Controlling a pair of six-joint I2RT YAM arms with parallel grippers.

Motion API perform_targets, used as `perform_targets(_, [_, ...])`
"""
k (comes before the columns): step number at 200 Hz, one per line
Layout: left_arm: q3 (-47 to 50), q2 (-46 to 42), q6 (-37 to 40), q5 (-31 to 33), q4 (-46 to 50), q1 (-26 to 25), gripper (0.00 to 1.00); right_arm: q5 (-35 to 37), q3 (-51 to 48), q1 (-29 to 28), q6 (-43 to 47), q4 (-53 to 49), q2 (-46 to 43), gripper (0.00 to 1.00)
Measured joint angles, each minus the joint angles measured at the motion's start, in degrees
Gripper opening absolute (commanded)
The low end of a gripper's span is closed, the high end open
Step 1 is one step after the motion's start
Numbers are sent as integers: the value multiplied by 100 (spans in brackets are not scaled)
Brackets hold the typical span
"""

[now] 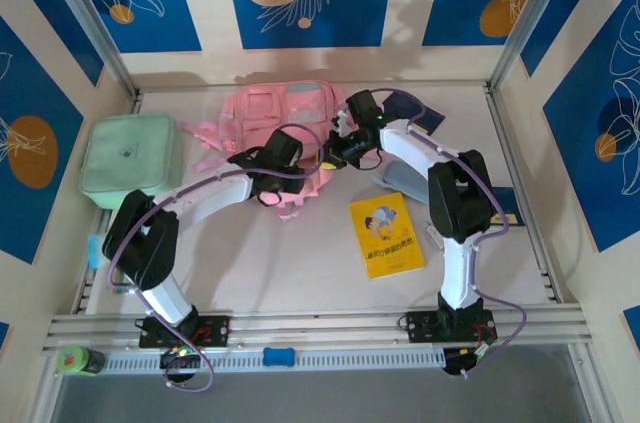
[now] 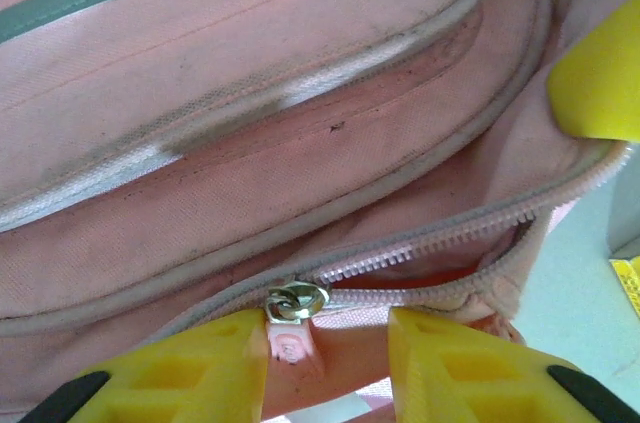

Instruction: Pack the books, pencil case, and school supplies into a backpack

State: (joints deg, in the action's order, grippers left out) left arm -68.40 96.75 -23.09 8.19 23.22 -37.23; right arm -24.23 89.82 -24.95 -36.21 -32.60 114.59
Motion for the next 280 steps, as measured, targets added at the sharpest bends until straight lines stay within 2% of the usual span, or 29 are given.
perform_targets(51, [-9, 201, -175, 236, -125, 11, 26, 20, -39, -28, 0, 37, 9, 0])
perform_targets(132, [-9, 240, -214, 774, -140, 9, 0, -7, -131, -17, 2, 212, 9, 0])
perform_targets(216, [173, -175, 85, 1453, 162, 17, 0, -221, -221, 66, 22, 369, 7, 0])
perform_targets(248, [568, -358, 205, 1921, 437, 223, 0, -282, -223, 323, 20, 299, 7, 0])
perform_targets(280, [848, -431, 260, 2004, 656, 251, 0, -348, -131, 492, 7, 236, 33, 0])
